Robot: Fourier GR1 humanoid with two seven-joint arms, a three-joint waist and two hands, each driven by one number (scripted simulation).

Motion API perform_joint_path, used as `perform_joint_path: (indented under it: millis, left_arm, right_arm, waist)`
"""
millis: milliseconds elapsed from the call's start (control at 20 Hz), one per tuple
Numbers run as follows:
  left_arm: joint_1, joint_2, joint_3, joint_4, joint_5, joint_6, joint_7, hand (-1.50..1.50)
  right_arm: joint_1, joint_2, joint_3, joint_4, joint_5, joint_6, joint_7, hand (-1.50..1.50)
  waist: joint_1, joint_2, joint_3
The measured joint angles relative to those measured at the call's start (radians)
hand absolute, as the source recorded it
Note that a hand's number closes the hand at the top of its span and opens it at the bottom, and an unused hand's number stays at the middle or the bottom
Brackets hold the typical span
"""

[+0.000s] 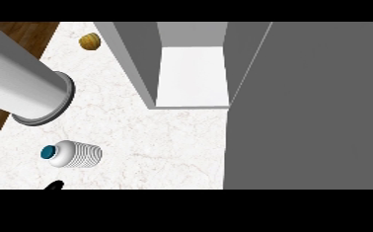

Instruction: Pick up the bottled water, place it into the cabinet and close the cabinet

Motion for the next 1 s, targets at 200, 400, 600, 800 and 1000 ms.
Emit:
perform_joint_path:
  millis: [200,400,600,800,1000]
  left_arm:
    - [-0.002,0.0,0.054,0.115,0.112,-0.051,-0.092,-1.5]
    - [-0.031,0.0,0.127,0.244,0.216,-0.128,-0.164,-1.5]
    - [-0.061,0.0,0.167,0.384,0.298,-0.2,-0.248,-1.5]
    - [-0.103,0.0,0.217,0.549,0.385,-0.29,-0.351,-1.5]
    - [-0.173,0.0,0.273,0.682,0.429,-0.35,-0.402,-1.5]
  right_arm:
    - [0.038,-0.004,-0.014,0.0,0.0,0.018,-0.035,-1.5]
    - [0.075,-0.005,-0.007,-0.002,0.004,0.038,-0.072,-1.5]
    - [0.128,-0.006,0.003,-0.005,0.007,0.058,-0.107,-1.5]
    - [0.154,-0.006,-0.003,-0.004,0.01,0.067,-0.135,-1.5]
    - [0.194,-0.012,-0.013,-0.006,0.013,0.084,-0.17,-1.5]
  waist:
    - [0.002,0.001,0.0]
    - [-0.001,0.002,0.0]
    - [-0.005,0.003,0.0]
    - [-0.004,0.005,0.0]
    - [-0.008,0.006,0.0]
